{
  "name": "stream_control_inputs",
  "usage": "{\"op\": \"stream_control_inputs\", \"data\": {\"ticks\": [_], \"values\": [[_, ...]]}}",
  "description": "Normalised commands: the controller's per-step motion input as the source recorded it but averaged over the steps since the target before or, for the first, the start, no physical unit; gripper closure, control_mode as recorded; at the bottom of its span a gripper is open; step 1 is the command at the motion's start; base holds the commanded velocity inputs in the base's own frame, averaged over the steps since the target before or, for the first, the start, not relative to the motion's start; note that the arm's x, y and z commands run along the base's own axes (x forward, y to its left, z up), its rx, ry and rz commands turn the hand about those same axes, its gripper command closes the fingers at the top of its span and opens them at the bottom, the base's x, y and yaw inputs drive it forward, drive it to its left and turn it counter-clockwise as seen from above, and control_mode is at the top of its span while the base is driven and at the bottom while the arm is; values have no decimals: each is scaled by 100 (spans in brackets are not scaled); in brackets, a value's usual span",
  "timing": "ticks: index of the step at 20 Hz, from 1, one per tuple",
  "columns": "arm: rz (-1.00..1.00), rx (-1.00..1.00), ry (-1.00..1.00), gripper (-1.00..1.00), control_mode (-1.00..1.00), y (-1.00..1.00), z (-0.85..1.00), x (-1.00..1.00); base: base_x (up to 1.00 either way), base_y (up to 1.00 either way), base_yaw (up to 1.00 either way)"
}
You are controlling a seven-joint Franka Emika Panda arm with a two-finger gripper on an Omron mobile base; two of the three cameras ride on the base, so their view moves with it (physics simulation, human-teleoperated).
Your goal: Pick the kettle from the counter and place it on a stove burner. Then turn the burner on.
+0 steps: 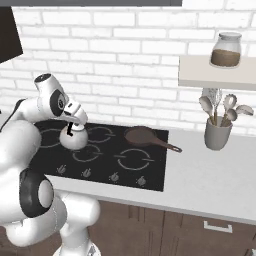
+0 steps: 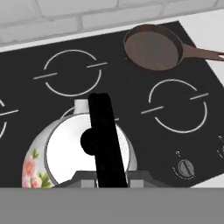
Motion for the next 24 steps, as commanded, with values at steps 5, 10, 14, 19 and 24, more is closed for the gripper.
{"op": "stream_control_inputs", "data": {"ticks": [5,10,14,19,24], "values": [[0,0,0,100,-100,75,-2,33,0,0,0],[0,0,-1,100,-100,65,-34,19,0,0,0],[0,0,-13,100,-100,31,-44,13,0,0,0],[0,0,-5,100,-100,22,-6,17,0,0,0],[0,0,0,100,-100,28,0,40,0,0,0]]}}
